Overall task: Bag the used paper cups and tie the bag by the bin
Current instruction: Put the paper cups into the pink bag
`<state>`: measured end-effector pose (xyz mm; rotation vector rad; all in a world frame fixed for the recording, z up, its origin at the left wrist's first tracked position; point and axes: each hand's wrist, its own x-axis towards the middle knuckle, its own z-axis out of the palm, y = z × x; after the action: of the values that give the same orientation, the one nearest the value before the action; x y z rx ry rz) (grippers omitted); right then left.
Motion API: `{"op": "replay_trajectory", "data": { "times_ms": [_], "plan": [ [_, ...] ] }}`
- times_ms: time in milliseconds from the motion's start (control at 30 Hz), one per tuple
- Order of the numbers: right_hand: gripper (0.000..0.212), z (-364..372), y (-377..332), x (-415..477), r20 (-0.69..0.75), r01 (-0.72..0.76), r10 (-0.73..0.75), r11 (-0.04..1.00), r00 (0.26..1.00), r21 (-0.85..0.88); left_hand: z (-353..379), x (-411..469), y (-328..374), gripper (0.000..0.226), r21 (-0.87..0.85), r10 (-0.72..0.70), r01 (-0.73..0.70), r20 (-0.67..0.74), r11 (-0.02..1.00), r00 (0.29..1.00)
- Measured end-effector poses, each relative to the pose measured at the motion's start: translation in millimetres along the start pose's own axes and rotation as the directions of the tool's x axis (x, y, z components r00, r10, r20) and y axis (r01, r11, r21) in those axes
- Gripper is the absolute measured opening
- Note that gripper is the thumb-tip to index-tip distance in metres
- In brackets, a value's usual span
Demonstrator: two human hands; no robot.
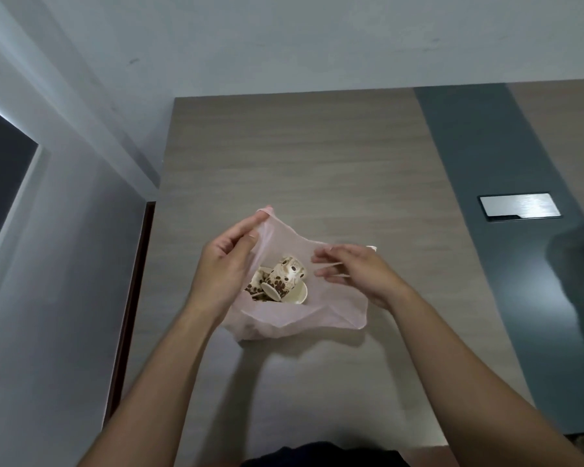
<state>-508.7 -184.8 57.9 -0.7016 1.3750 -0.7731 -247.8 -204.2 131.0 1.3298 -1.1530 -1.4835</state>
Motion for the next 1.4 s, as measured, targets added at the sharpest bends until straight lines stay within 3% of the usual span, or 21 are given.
{"op": "replay_trajectory", "data": {
  "times_ms": [133,267,367,500,633,733,800,900,1000,1100,1233,1400],
  "plan": [
    [0.03,-41.3,-9.9,22.9,-0.201,0.011,-0.008,1.0,0.98,0.017,4.5,3.0,-5.9,0.038,0.026,-0.006,0.006,0.008,1.0,1.0],
    [0.03,-68.3,18.6,57.3,-0.35,-0.054,-0.042,0.965,0.936,-0.259,5.8,-2.6,-4.5,0.037,0.033,-0.013,0.014,-0.022,0.999,1.0],
    [0.045,-83.3,45.1,77.7,-0.362,-0.153,-0.07,0.82,0.93,-0.552,6.0,-7.2,-0.4,0.036,0.037,-0.03,0.032,-0.055,0.999,0.998],
    [0.06,-89.2,68.1,89.2,-0.328,-0.221,-0.046,0.65,0.943,-0.727,3.7,-16.4,6.1,0.036,0.084,-0.046,0.053,-0.08,0.995,0.996],
    [0.04,-90.5,85.8,91.7,-0.347,-0.309,0.047,0.579,0.937,-0.755,-5.0,-21.1,5.0,0.035,0.092,-0.058,0.067,-0.097,0.993,0.994],
    [0.022,-90.3,87.0,84.7,-0.361,-0.318,0.056,0.61,0.931,-0.726,-11.5,-23.7,2.2,0.035,0.074,-0.081,0.09,-0.12,0.993,0.989],
    [0.025,-90.9,82.1,78.8,-0.395,-0.299,0.013,0.674,0.919,-0.675,-13.4,-24.6,1.1,0.035,0.063,-0.09,0.099,-0.133,0.993,0.987],
    [0.041,-85.9,53.9,59.6,-0.479,-0.163,-0.037,0.916,0.877,-0.368,-14.1,-23.4,0.5,0.035,0.056,-0.092,0.101,-0.143,0.993,0.985],
    [0.04,-74.0,12.6,26.2,-0.328,0.086,-0.067,0.995,0.942,0.045,-11.7,-21.9,3.3,0.037,0.053,-0.088,0.097,-0.157,0.994,0.984],
    [0.028,-50.4,-19.4,-11.6,-0.006,0.095,-0.096,0.973,0.995,0.211,-9.3,-22.9,7.5,0.04,0.032,-0.083,0.09,-0.158,0.995,0.984],
    [0.039,-5.8,-29.5,-40.9,0.286,0.067,-0.064,0.998,0.956,-0.003,-10.2,-25.1,8.5,0.043,-0.008,-0.07,0.07,-0.137,0.998,0.988],
    [0.035,52.9,-16.4,-49.9,0.335,0.112,0.003,0.939,0.942,-0.324,-17.3,-37.7,16.4,0.042,0.034,-0.013,0.017,-0.123,0.999,0.992]
  ]
}}
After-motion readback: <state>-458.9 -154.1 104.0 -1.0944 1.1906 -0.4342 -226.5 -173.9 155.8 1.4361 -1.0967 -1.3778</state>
